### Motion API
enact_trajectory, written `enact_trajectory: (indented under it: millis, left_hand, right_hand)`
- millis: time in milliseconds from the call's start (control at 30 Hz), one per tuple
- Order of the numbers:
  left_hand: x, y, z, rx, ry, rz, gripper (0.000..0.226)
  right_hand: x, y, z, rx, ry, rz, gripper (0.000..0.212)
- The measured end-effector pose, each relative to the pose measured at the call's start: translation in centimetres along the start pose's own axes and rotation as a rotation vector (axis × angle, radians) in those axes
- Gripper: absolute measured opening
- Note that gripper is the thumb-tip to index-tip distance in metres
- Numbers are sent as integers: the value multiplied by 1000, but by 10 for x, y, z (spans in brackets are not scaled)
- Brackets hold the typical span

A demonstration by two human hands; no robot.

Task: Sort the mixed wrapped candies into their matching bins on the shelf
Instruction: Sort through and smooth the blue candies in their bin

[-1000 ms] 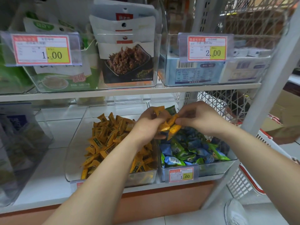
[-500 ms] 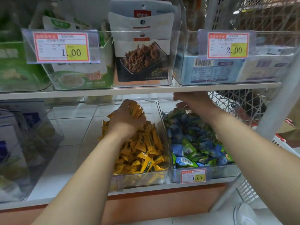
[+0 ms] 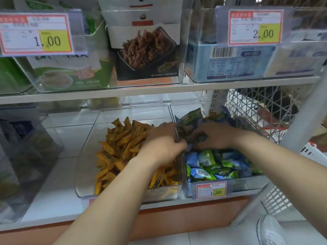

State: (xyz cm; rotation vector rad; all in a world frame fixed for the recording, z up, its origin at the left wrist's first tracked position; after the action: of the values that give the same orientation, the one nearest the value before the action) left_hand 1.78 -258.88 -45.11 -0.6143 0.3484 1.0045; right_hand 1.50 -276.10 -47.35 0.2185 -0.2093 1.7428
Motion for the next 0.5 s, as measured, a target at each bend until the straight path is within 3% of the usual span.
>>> enact_trajectory:
  millis: [100, 200, 300, 367, 433, 500]
  left_hand:
    - [2, 1, 2, -30, 125, 36, 60]
    - [8, 3, 1, -35, 207, 81, 66]
    - [11, 4, -1, -21, 210, 114, 76]
    - [10, 4, -1, -26, 205, 118, 73]
    - [10, 4, -1, -28, 202, 119, 70]
    - [11, 4, -1, -20, 202, 120, 69]
  right_hand:
    - [-22, 9, 18, 46, 250, -42, 25]
    - [-34, 10, 34, 31, 428, -80, 30]
    - [-17, -1, 46, -195, 191, -38, 28]
    - [3, -8, 39, -249, 2, 12, 13]
    - [15, -13, 19, -131, -113, 30, 6]
    - [13, -13, -5, 70, -86, -24, 23]
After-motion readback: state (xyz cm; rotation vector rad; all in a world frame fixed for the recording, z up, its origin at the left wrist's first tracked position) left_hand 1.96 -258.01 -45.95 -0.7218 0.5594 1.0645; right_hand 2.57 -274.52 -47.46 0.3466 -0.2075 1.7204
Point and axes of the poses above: each hand's wrist, its own y-axis away from the middle knuckle, its own z-axis out of the back of the hand, x = y × z, the point moved 7 cm from there along -y, towards the middle knuckle, and after that the axes turned 11 degrees about -x, right-handed, at the moved point
